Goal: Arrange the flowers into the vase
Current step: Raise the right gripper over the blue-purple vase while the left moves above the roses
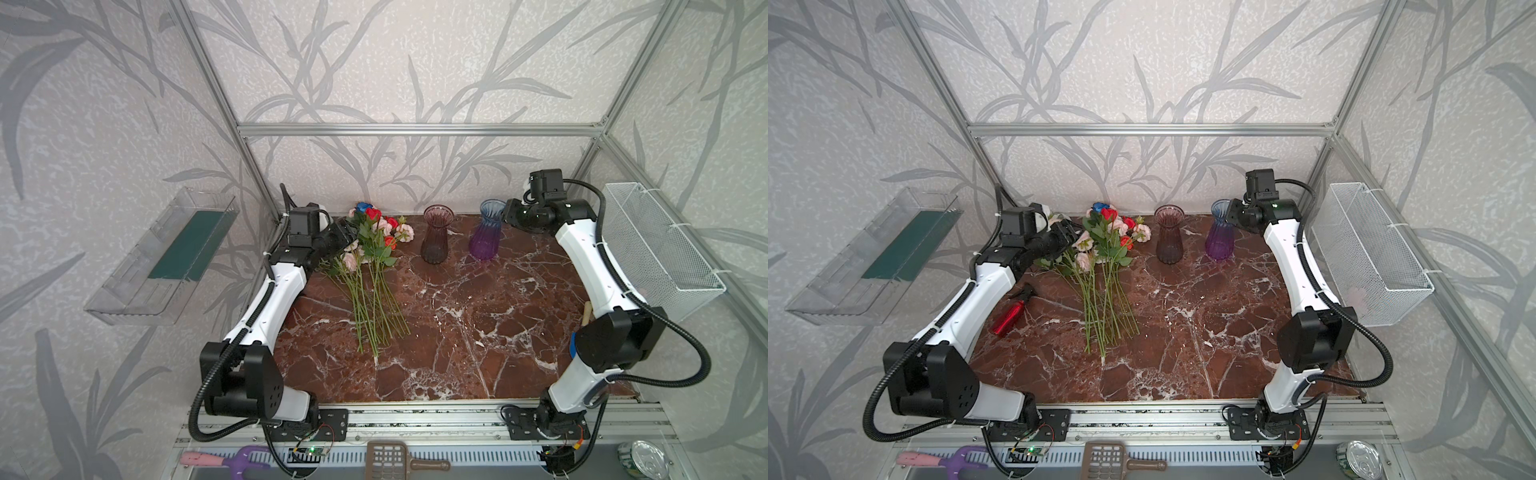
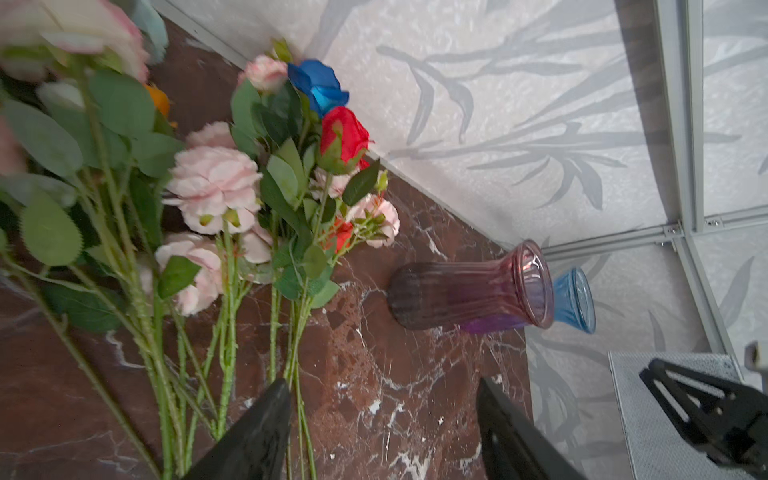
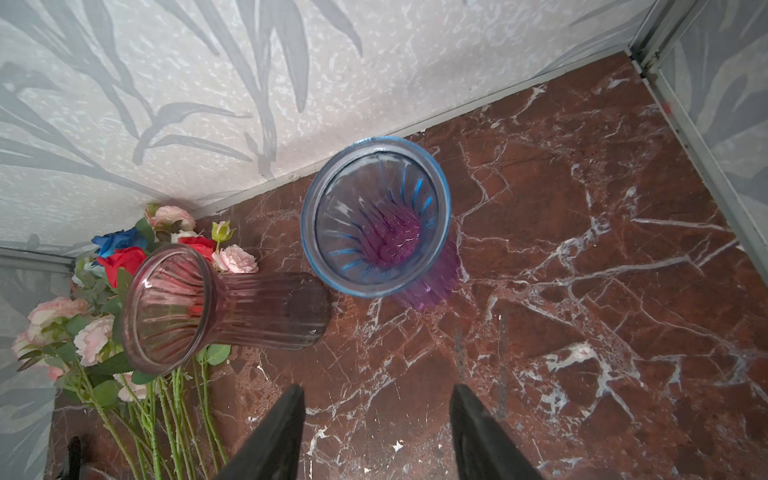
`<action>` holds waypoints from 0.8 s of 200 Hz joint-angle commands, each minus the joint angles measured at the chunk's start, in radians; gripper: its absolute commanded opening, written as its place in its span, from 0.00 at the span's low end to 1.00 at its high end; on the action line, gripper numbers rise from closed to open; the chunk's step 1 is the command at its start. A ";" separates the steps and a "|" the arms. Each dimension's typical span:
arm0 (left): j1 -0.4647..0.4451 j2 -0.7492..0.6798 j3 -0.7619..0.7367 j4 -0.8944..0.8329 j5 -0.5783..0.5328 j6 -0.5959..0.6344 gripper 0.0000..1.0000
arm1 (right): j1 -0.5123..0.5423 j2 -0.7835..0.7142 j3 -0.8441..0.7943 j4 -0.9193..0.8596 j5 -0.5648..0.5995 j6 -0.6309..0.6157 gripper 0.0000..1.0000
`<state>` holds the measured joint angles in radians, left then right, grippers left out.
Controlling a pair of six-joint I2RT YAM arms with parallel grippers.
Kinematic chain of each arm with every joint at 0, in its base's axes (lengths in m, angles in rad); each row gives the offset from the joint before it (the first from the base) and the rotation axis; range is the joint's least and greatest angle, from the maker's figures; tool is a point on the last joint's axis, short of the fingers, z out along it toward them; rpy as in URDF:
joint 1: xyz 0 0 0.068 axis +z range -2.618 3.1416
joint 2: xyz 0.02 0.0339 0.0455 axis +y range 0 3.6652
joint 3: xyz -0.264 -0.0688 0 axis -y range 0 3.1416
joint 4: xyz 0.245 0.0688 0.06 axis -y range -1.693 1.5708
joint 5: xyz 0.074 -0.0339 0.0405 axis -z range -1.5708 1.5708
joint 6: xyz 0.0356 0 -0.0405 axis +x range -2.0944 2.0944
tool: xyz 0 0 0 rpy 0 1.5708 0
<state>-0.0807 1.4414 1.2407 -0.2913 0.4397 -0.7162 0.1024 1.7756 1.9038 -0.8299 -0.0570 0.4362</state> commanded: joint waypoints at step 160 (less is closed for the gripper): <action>-0.070 -0.028 -0.004 -0.016 0.004 0.040 0.71 | -0.068 0.533 0.801 -0.416 0.039 -0.021 0.54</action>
<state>-0.1440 1.4261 1.2407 -0.3069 0.4465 -0.6838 0.0490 2.2650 2.6080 -1.1423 -0.0479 0.4286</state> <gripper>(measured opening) 0.707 0.542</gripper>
